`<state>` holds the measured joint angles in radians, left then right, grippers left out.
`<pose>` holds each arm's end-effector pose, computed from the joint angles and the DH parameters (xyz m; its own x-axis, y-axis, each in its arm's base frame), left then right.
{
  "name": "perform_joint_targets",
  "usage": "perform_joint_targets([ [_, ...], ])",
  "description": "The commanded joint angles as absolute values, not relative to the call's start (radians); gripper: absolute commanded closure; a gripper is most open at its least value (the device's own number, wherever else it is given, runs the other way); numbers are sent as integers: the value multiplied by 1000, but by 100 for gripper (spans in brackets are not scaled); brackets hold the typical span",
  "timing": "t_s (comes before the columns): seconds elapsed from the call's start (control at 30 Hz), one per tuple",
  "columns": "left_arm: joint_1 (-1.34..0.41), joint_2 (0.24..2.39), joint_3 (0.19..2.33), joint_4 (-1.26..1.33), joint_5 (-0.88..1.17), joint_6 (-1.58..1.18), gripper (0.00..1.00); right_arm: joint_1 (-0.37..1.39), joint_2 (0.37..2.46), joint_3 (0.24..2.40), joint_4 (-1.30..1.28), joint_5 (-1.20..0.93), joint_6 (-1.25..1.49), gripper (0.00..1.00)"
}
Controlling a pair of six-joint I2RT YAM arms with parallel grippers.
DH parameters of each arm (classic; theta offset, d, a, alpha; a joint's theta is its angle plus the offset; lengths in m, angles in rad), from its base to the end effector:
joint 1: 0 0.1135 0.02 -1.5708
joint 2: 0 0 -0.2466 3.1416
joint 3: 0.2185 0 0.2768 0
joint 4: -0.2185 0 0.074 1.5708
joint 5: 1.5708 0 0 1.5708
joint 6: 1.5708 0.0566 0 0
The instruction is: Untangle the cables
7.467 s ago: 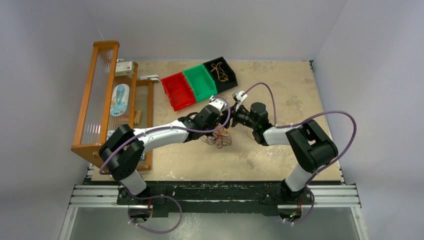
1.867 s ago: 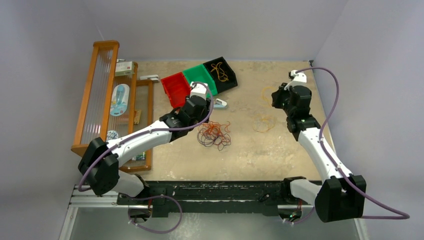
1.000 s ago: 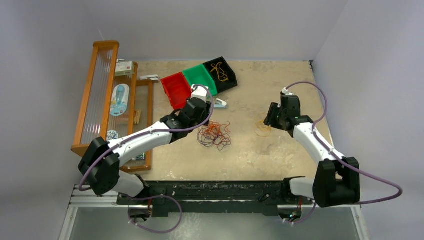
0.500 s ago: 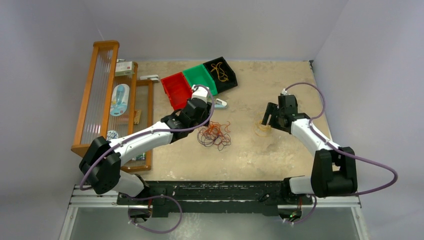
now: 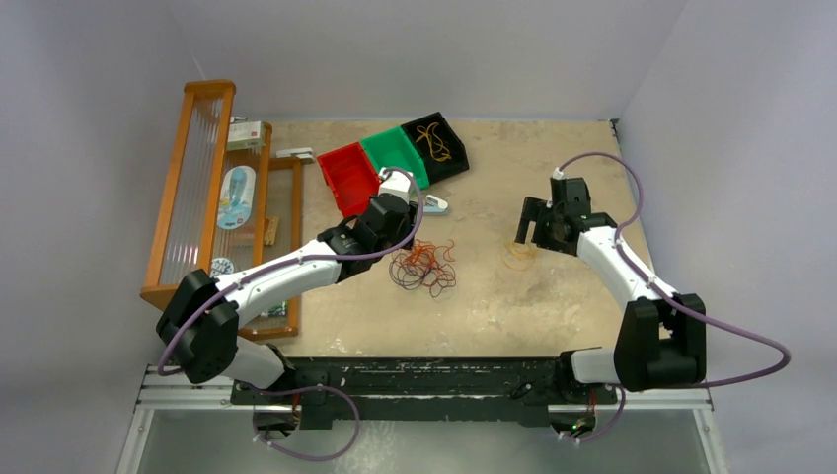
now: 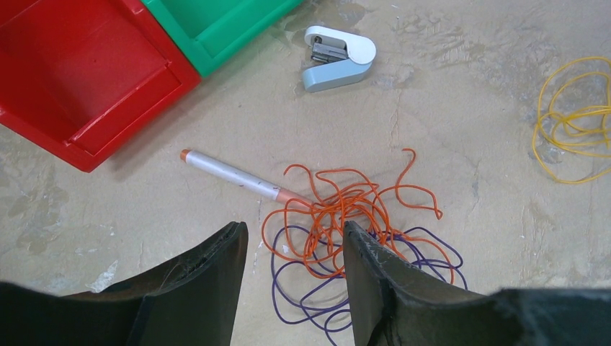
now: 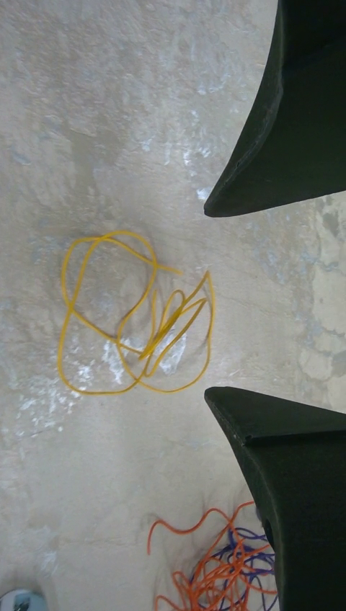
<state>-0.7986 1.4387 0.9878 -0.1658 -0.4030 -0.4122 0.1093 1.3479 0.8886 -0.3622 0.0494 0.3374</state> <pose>0.2669 -0.2422 0.2213 -0.5443 0.0307 -0.8383 0.2376 0.9640 -0.1190 0.3216 0.0325 0.1924 -0.7118 0.2545 -0.6547 0.1697 0.9667 0.1914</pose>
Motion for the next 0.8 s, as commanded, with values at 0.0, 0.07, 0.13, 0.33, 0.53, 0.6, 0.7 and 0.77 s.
perform_joint_targets([
  [0.0, -795, 1434, 1013, -138, -391, -426, 49, 109, 1315, 929, -477, 38, 338, 10],
  [0.07, -794, 1434, 1013, -138, -387, -426, 49, 109, 1329, 928, -495, 42, 361, 10],
  [0.13, -794, 1430, 1011, -140, -386, -426, 49, 109, 1352, 927, -491, 49, 368, 9],
  [0.33, -794, 1430, 1008, -135, -384, -426, 49, 107, 1456, 915, -379, 94, 401, 10],
  [0.53, -794, 1440, 1019, -140, -378, -422, 49, 107, 1531, 931, -244, 171, 446, 11],
  [0.6, -795, 1443, 1023, -143, -380, -420, 49, 107, 1542, 924, -198, 178, 453, 12],
  [0.7, -793, 1445, 1023, -143, -381, -419, 49, 107, 1566, 923, -157, 191, 465, 14],
  [0.77, -793, 1447, 1025, -145, -381, -418, 49, 107, 1589, 926, -146, 207, 468, 18],
])
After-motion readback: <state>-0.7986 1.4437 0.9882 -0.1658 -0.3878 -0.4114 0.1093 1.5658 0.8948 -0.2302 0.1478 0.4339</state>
